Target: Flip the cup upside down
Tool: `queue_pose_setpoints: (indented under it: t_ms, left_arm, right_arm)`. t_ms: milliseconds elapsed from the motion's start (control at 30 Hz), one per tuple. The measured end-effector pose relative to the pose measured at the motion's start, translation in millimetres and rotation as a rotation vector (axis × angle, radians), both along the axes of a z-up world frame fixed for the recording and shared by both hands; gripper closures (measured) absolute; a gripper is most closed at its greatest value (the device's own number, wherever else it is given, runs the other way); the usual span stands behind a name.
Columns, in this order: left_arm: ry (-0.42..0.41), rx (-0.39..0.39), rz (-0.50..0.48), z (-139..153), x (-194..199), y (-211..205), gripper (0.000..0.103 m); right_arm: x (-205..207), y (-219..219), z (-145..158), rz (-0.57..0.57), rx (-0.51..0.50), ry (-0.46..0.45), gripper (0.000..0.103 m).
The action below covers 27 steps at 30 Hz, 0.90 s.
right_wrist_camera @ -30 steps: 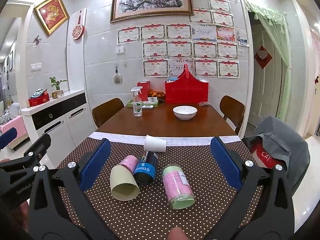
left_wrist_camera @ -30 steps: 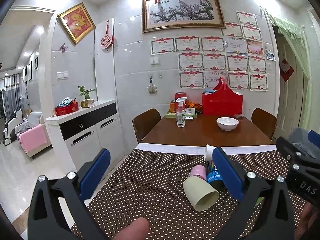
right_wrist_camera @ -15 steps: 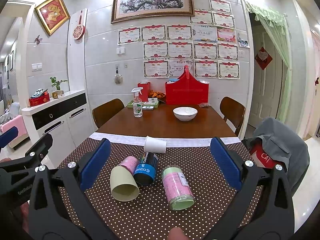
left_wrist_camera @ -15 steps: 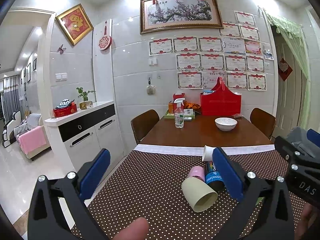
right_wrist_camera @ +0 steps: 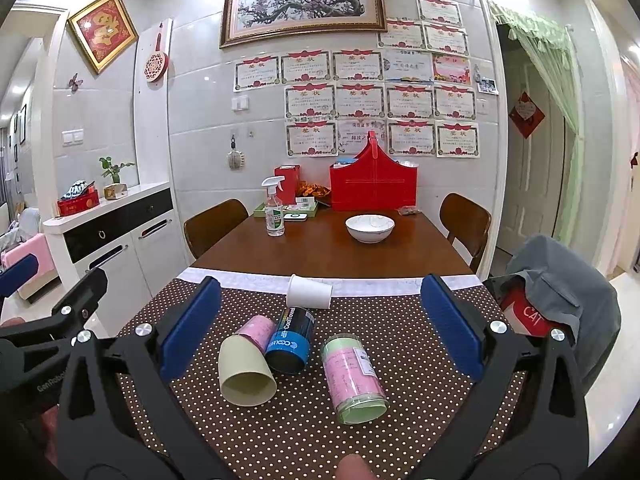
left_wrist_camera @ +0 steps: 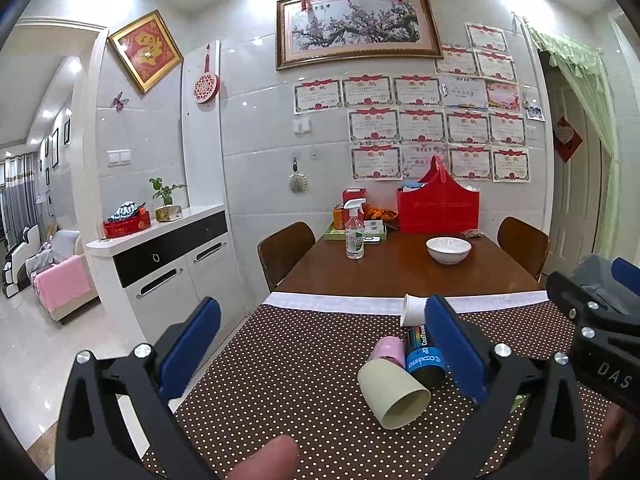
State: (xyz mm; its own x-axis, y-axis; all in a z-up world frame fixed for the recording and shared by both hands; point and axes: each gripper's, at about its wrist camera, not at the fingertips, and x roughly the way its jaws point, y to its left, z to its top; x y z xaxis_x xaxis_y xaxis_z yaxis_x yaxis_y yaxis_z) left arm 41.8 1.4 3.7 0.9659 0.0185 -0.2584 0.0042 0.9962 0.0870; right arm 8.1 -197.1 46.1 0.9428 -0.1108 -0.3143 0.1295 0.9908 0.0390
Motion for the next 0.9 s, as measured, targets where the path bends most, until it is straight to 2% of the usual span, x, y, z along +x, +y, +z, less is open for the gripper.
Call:
queue_pose_setpoints:
  t_ms: [367,533,667,900]
  left_arm:
    - [0.011,0.004,-0.004,0.1,7.6,-4.6,0.003]
    - [0.043,0.025,-0.012,-6.8,26.6,-13.0,0.003]
    - [0.118,0.052,-0.056,-18.2,60.0,-26.8,0.003]
    - [0.259,0.105,-0.132,-45.0,143.5,-56.5,0.003]
  right_arm:
    - [7.0,-8.4,1.4,-0.001,0.008,0.005,0.006]
    - [19.5,-16.6,-5.3,-0.005,0.011,0.024,0.006]
    - [42.0,-34.5,-19.5,-0.038,0.023,0.068,0.006]
    - [86.2,-67.4,-51.9,-0.073,0.045,0.151,0.006]
